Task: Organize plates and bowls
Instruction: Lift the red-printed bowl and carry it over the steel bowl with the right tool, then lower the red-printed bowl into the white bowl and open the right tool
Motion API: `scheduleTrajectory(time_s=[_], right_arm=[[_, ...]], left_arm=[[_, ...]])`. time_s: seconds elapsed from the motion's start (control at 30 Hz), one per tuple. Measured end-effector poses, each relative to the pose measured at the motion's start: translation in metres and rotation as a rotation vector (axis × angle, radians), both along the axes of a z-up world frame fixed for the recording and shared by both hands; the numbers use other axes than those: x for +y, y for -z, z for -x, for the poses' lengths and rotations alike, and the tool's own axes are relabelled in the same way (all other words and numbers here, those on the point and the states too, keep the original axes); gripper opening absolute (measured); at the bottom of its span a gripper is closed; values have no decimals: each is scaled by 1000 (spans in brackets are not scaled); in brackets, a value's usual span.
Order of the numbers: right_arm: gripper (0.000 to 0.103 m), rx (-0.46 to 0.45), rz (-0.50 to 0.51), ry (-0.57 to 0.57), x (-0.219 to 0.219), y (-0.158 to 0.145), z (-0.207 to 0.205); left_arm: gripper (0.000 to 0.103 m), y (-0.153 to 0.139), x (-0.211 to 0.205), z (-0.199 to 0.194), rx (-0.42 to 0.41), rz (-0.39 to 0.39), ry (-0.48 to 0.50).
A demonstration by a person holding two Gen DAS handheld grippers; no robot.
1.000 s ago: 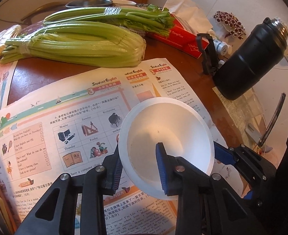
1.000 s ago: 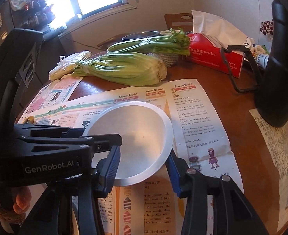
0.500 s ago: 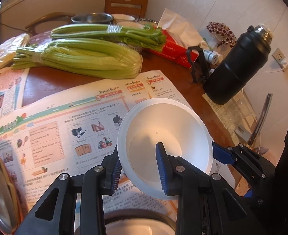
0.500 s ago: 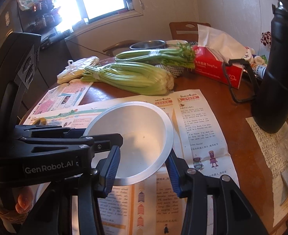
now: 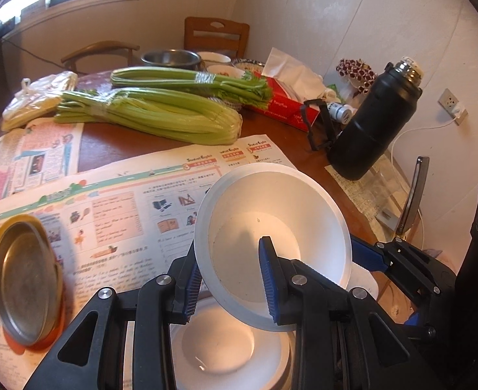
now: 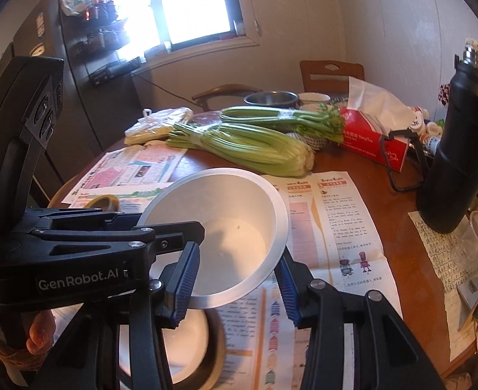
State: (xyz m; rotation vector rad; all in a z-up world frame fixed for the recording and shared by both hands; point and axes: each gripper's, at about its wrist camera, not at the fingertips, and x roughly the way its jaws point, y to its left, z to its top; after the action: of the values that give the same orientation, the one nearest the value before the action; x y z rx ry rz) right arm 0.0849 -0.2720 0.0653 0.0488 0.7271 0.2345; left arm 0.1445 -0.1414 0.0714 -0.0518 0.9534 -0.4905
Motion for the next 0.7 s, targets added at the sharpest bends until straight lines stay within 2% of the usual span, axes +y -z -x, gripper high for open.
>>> scheduleTrajectory(time_s=[0.33,0.7], right_arm=[[47,-39,14,-43,20,-15,28],[47,-64,32,-81,38,-17,57]], left_arm=[[33,-15,23,35,-48,15,-35],[34,-15,40,64,-67,22,-62]])
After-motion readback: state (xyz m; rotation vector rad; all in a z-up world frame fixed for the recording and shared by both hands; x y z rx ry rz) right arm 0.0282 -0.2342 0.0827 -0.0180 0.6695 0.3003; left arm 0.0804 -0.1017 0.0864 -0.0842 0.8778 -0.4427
